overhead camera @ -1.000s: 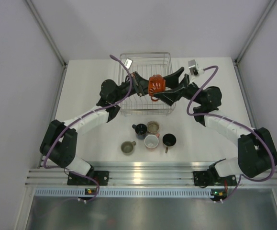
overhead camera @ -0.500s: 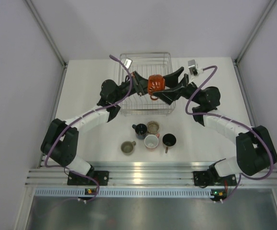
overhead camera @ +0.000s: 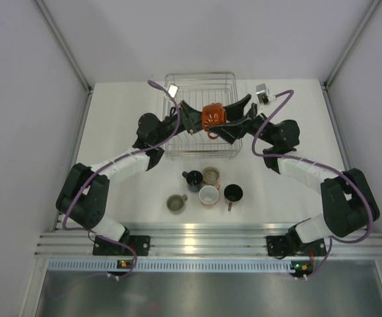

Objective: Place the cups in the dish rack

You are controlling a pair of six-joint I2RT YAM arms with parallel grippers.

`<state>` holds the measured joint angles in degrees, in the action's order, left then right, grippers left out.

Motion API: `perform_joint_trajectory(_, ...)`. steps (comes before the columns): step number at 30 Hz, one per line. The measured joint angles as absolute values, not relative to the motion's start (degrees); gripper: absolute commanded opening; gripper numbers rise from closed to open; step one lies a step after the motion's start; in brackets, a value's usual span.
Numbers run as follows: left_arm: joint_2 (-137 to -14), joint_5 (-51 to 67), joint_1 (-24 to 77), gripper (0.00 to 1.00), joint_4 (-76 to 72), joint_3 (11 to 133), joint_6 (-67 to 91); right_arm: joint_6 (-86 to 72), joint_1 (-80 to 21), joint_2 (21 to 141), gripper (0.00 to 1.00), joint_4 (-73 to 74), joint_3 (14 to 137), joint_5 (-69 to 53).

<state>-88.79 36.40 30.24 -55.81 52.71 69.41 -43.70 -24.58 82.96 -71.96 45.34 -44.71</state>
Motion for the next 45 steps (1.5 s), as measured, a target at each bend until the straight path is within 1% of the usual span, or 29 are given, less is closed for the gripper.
perform_joint_trajectory(8, -88.77, 37.26, 27.92, 0.49, -56.99, 49.01, 69.78, -43.62, -23.77, 83.96, 0.0, -71.44, 45.34, -43.18)
perform_joint_trajectory(15, -87.35, 39.97, 23.31, 0.5, -56.97, 46.3, 69.91, -43.05, -22.59, 85.27, 0.0, -70.02, 45.45, -41.89)
perform_joint_trajectory(18, -85.97, 40.71, 20.03, 0.51, -55.07, 45.84, 67.85, -41.25, -22.11, 86.63, 0.0, -65.87, 47.31, -41.36)
perform_joint_trajectory(20, -84.49, 40.56, 18.17, 0.51, -51.59, 45.87, 64.75, -39.03, -21.98, 88.36, 0.0, -60.4, 51.07, -40.58)
perform_joint_trajectory(23, -81.8, 38.44, 16.29, 0.52, -41.71, 47.64, 57.45, -34.79, -21.93, 91.96, 0.0, -49.65, 59.66, -38.85)
perform_joint_trajectory(30, -79.0, 30.11, 15.0, 0.53, -21.17, 56.84, 40.69, -24.95, -21.96, 104.9, 0.0, -23.64, 85.95, -32.08)
perform_joint_trajectory(37, -78.91, 23.9, 13.02, 0.54, -11.46, 59.46, 32.56, -16.45, -22.48, 122.43, 0.0, 0.47, 113.91, -23.44)
perform_joint_trajectory(42, -78.94, 21.41, 11.9, 0.54, -7.25, 59.9, 29.56, -13.02, -22.87, 131.83, 0.0, 12.21, 126.13, -19.44)
perform_joint_trajectory(45, -78.94, 20.1, 11.7, 0.54, -5.85, 60.27, 28.08, -11.6, -23.24, 135.7, 0.0, 16.12, 130.13, -18.13)
